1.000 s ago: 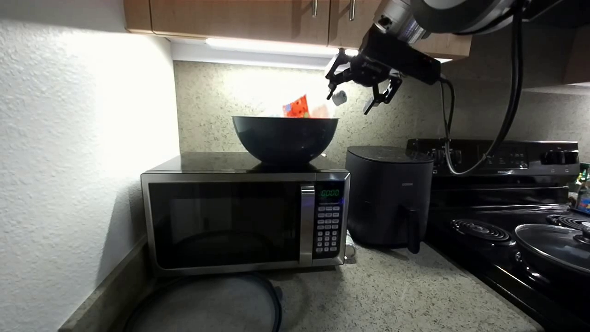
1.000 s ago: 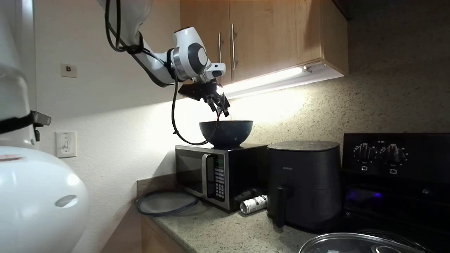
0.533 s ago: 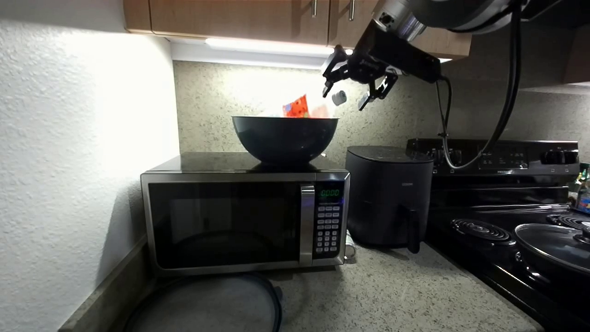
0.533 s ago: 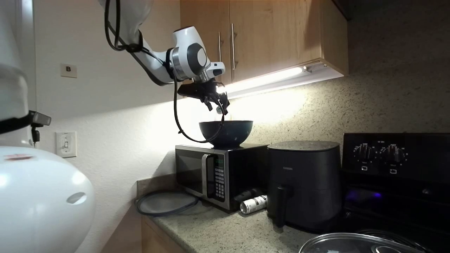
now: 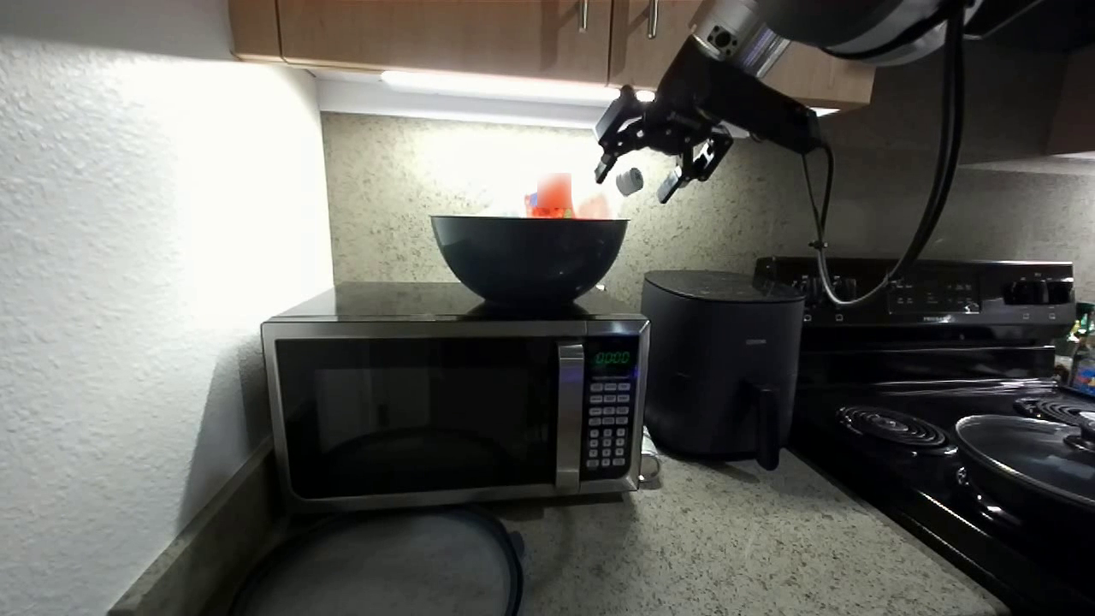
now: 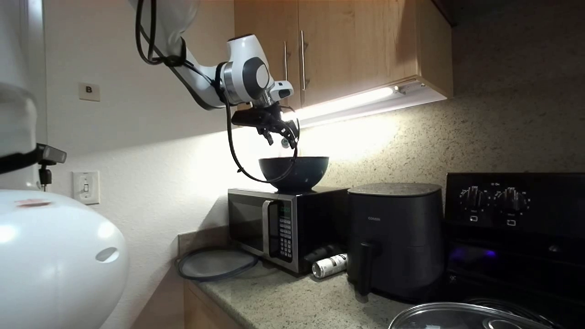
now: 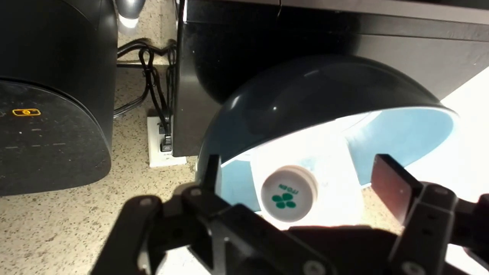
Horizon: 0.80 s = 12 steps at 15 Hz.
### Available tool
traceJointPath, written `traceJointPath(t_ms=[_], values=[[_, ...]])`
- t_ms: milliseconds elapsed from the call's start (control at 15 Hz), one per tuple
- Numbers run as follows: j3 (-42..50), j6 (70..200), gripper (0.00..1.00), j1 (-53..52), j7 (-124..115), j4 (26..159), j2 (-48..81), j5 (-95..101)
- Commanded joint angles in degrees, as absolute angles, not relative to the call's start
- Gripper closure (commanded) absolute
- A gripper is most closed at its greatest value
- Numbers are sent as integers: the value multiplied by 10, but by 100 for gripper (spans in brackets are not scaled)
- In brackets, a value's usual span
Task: Remove the bottle from the bowl and put it on the counter
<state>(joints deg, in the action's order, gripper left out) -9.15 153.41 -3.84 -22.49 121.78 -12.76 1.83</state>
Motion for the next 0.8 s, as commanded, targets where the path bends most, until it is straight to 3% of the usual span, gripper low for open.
traceJointPath(t_ms=[0,733], values=[[-91,1589,0,-27,-212,1221,-124,30],[-82,1585,0,-46,-174,1209,-106,-18]])
